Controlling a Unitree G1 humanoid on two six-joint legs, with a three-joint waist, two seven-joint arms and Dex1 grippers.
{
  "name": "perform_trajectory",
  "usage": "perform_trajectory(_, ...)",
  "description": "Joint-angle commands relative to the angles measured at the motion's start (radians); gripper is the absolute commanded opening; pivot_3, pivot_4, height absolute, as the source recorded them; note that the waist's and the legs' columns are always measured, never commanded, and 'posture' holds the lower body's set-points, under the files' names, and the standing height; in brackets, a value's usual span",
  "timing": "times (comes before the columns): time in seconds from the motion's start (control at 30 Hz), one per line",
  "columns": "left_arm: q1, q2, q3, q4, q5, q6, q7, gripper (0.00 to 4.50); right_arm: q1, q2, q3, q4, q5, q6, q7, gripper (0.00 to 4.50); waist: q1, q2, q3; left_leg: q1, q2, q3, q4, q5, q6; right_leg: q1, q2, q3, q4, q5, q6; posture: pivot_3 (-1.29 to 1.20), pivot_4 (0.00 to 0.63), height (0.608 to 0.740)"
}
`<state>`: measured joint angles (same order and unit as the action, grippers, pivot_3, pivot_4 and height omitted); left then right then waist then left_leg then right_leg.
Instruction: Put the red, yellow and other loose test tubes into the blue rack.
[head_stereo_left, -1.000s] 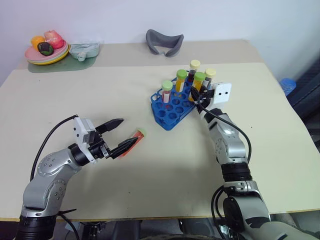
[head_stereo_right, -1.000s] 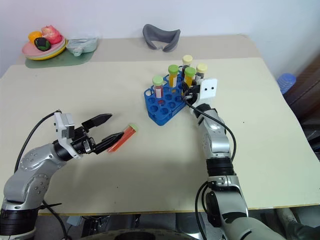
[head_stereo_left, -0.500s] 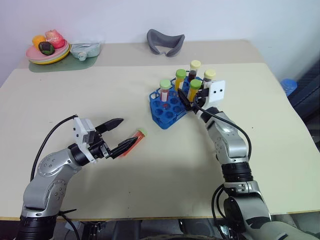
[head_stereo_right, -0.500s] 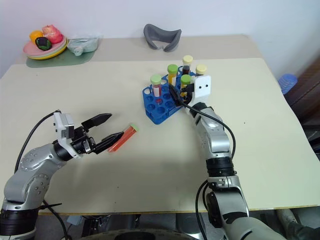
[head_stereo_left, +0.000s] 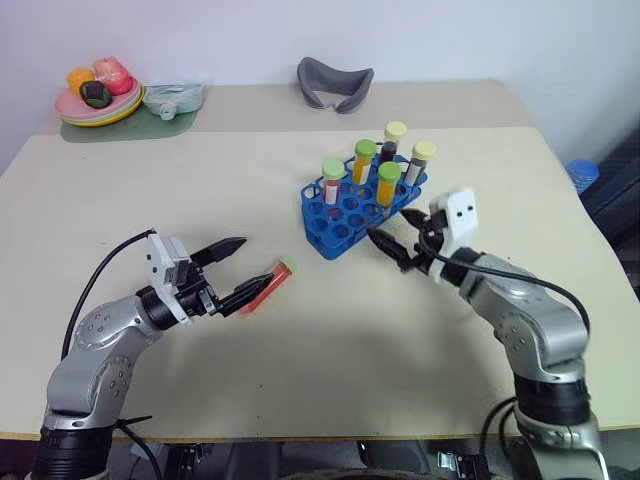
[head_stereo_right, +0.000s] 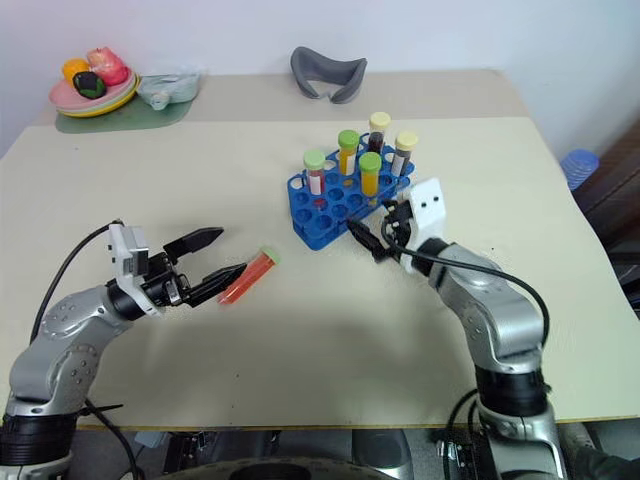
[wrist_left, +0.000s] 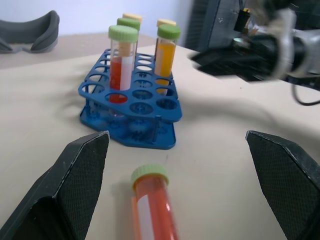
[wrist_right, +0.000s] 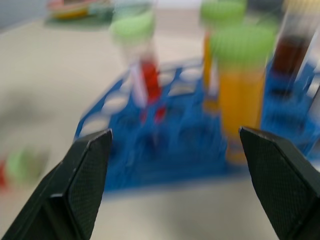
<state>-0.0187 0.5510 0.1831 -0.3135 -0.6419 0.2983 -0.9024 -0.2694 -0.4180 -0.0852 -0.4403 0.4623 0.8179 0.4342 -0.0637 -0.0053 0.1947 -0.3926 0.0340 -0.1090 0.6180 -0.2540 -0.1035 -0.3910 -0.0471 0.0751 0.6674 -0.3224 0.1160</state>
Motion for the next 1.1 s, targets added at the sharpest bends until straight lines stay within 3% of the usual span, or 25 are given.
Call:
perform_trajectory(0.03, -0.021, 0.009, 0.013, 0.001, -0.004, -0.019, -0.018, 4.50, 0.034, -0.041, -0.010, -0.050, 0.022, 0.020, 0.024, 4.10, 0.000, 0.000, 0.000, 0.000, 0.000, 0.000, 0.000, 0.000, 0.000, 0.000, 0.000, 0.000, 0.000, 0.000, 0.000, 0.00, 0.150, 0.740)
perform_trajectory(0.27, -0.038, 0.014, 0.014, 0.019, -0.002, -0.021, -0.038, 4.50, 0.009, -0.001, 0.094, 0.093, -0.020, -0.056, 0.067, 4.10, -0.005, 0.000, 0.000, 0.000, 0.000, 0.000, 0.000, 0.000, 0.000, 0.000, 0.000, 0.000, 0.000, 0.000, 0.000, 0.00, 0.150, 0.740)
perform_trajectory(0.57, -0.027, 0.031, 0.040, 0.007, -0.012, -0.020, -0.042, 4.50, -0.131, 0.093, 0.178, 0.344, -0.073, -0.193, 0.133, 4.10, -0.004, -0.001, 0.000, 0.000, 0.000, 0.000, 0.000, 0.000, 0.000, 0.000, 0.000, 0.000, 0.000, 0.000, 0.000, 0.00, 0.150, 0.740)
perform_trajectory(1.1, 0.022, 0.032, 0.064, -0.037, -0.020, -0.013, -0.018, 4.50, -0.219, 0.188, 0.261, 0.395, -0.097, -0.220, 0.202, 4.10, -0.005, -0.001, 0.000, 0.000, 0.000, 0.000, -0.001, 0.000, 0.000, 0.000, 0.000, 0.000, 0.000, 0.000, 0.000, 0.00, 0.150, 0.740)
